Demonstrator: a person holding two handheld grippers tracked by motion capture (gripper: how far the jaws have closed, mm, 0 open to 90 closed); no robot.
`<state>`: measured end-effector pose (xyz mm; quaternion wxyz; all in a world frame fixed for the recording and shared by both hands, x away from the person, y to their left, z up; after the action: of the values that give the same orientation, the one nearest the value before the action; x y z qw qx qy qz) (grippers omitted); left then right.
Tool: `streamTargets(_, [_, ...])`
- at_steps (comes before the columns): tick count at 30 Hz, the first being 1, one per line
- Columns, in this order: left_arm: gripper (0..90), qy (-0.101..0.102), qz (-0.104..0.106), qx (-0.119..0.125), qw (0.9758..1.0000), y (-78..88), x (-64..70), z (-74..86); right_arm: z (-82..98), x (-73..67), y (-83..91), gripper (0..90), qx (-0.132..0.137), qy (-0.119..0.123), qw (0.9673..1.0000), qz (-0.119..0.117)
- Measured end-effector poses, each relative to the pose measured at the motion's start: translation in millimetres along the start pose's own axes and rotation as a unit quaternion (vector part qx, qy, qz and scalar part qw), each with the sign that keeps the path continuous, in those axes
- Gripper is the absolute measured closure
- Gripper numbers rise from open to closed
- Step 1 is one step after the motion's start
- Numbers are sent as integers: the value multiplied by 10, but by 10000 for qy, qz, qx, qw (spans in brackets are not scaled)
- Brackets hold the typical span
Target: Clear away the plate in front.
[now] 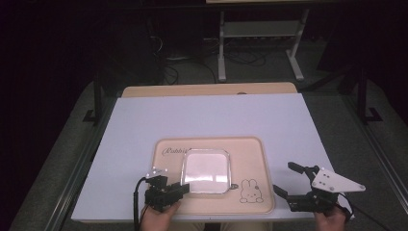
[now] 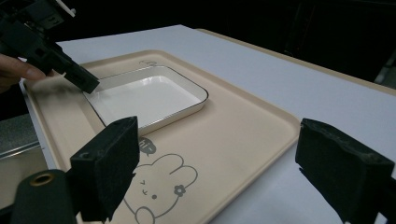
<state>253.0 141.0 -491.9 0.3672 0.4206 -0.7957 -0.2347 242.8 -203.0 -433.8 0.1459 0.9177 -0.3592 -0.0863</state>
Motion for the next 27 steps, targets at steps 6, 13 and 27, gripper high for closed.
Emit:
streamTargets(6, [627,-92,-23,-4,10000,2,23,11,2,-2,0,129,-11,2,10000,-7])
streamTargets(13, [622,-178,-62,17,9998,2,10,5,1,7,5,128,5,0,10000,0])
streamTargets(27, [587,-348,-132,270,9989,102,-102,-84,31,16,-11,129,-78,-45,10000,11])
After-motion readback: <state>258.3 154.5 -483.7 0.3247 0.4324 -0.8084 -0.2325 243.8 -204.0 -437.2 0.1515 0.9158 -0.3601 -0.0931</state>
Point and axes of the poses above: each handheld gripper's, and its own axes: y roughly backward along the jaws, z roughly out of its underside, x roughly to its right, the point moved 7 cm from there along -y, roughly forward along the jaws, and after that the axes turned 3 degrees about -y, right-handed, at the moved point
